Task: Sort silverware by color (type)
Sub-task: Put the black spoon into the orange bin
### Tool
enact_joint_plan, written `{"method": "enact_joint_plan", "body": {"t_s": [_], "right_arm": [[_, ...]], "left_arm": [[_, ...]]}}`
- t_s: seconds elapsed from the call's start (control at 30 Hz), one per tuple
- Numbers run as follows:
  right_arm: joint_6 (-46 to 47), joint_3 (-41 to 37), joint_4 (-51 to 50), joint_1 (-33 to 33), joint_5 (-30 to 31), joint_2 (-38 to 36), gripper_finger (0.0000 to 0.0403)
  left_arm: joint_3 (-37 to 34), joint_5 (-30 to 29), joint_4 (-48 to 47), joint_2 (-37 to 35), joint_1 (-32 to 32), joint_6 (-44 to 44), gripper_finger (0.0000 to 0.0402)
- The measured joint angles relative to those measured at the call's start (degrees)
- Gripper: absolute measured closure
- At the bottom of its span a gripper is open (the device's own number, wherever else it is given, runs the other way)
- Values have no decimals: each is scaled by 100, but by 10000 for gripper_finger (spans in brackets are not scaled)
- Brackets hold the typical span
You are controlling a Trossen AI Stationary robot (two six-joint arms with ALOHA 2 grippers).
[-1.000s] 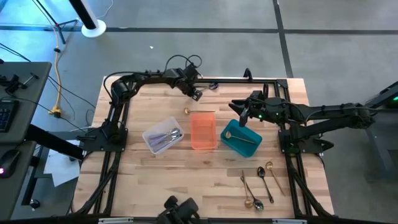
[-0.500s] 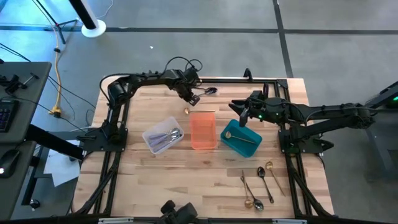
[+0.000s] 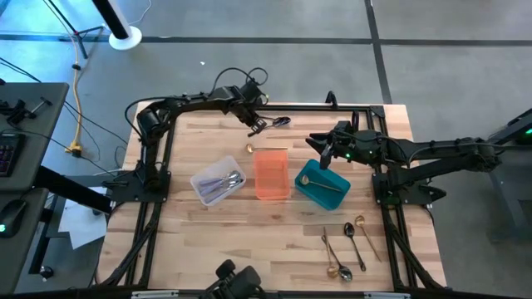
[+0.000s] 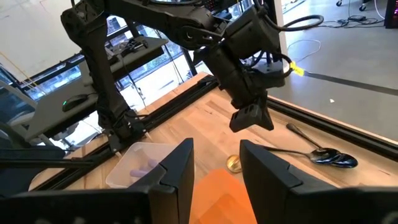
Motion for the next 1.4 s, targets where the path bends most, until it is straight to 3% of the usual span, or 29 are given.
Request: {"method": "enact_joint_plan", "body": {"t_s": [0.17, 0.43, 0.67, 0.9, 1.13, 1.4], "right_arm": [[-4, 0, 0, 0, 0, 2, 289], [9, 0, 0, 0, 0, 2, 289], [11, 0, 0, -85, 2, 2, 289], [262, 0, 0, -255, 0, 2, 289], [271, 0, 0, -297, -8, 4, 289], [320, 0, 0, -297, -13, 4, 289]], "left_arm": [[0, 15, 233, 3, 0, 110, 376], [0, 586, 1066, 3, 66, 141, 291], [11, 807, 988, 198, 193, 91, 236], [181, 1011, 976, 556, 227, 21, 222], [260, 720, 751, 757, 77, 1012, 222], [271, 552, 587, 929, 4, 1351, 222]]}}
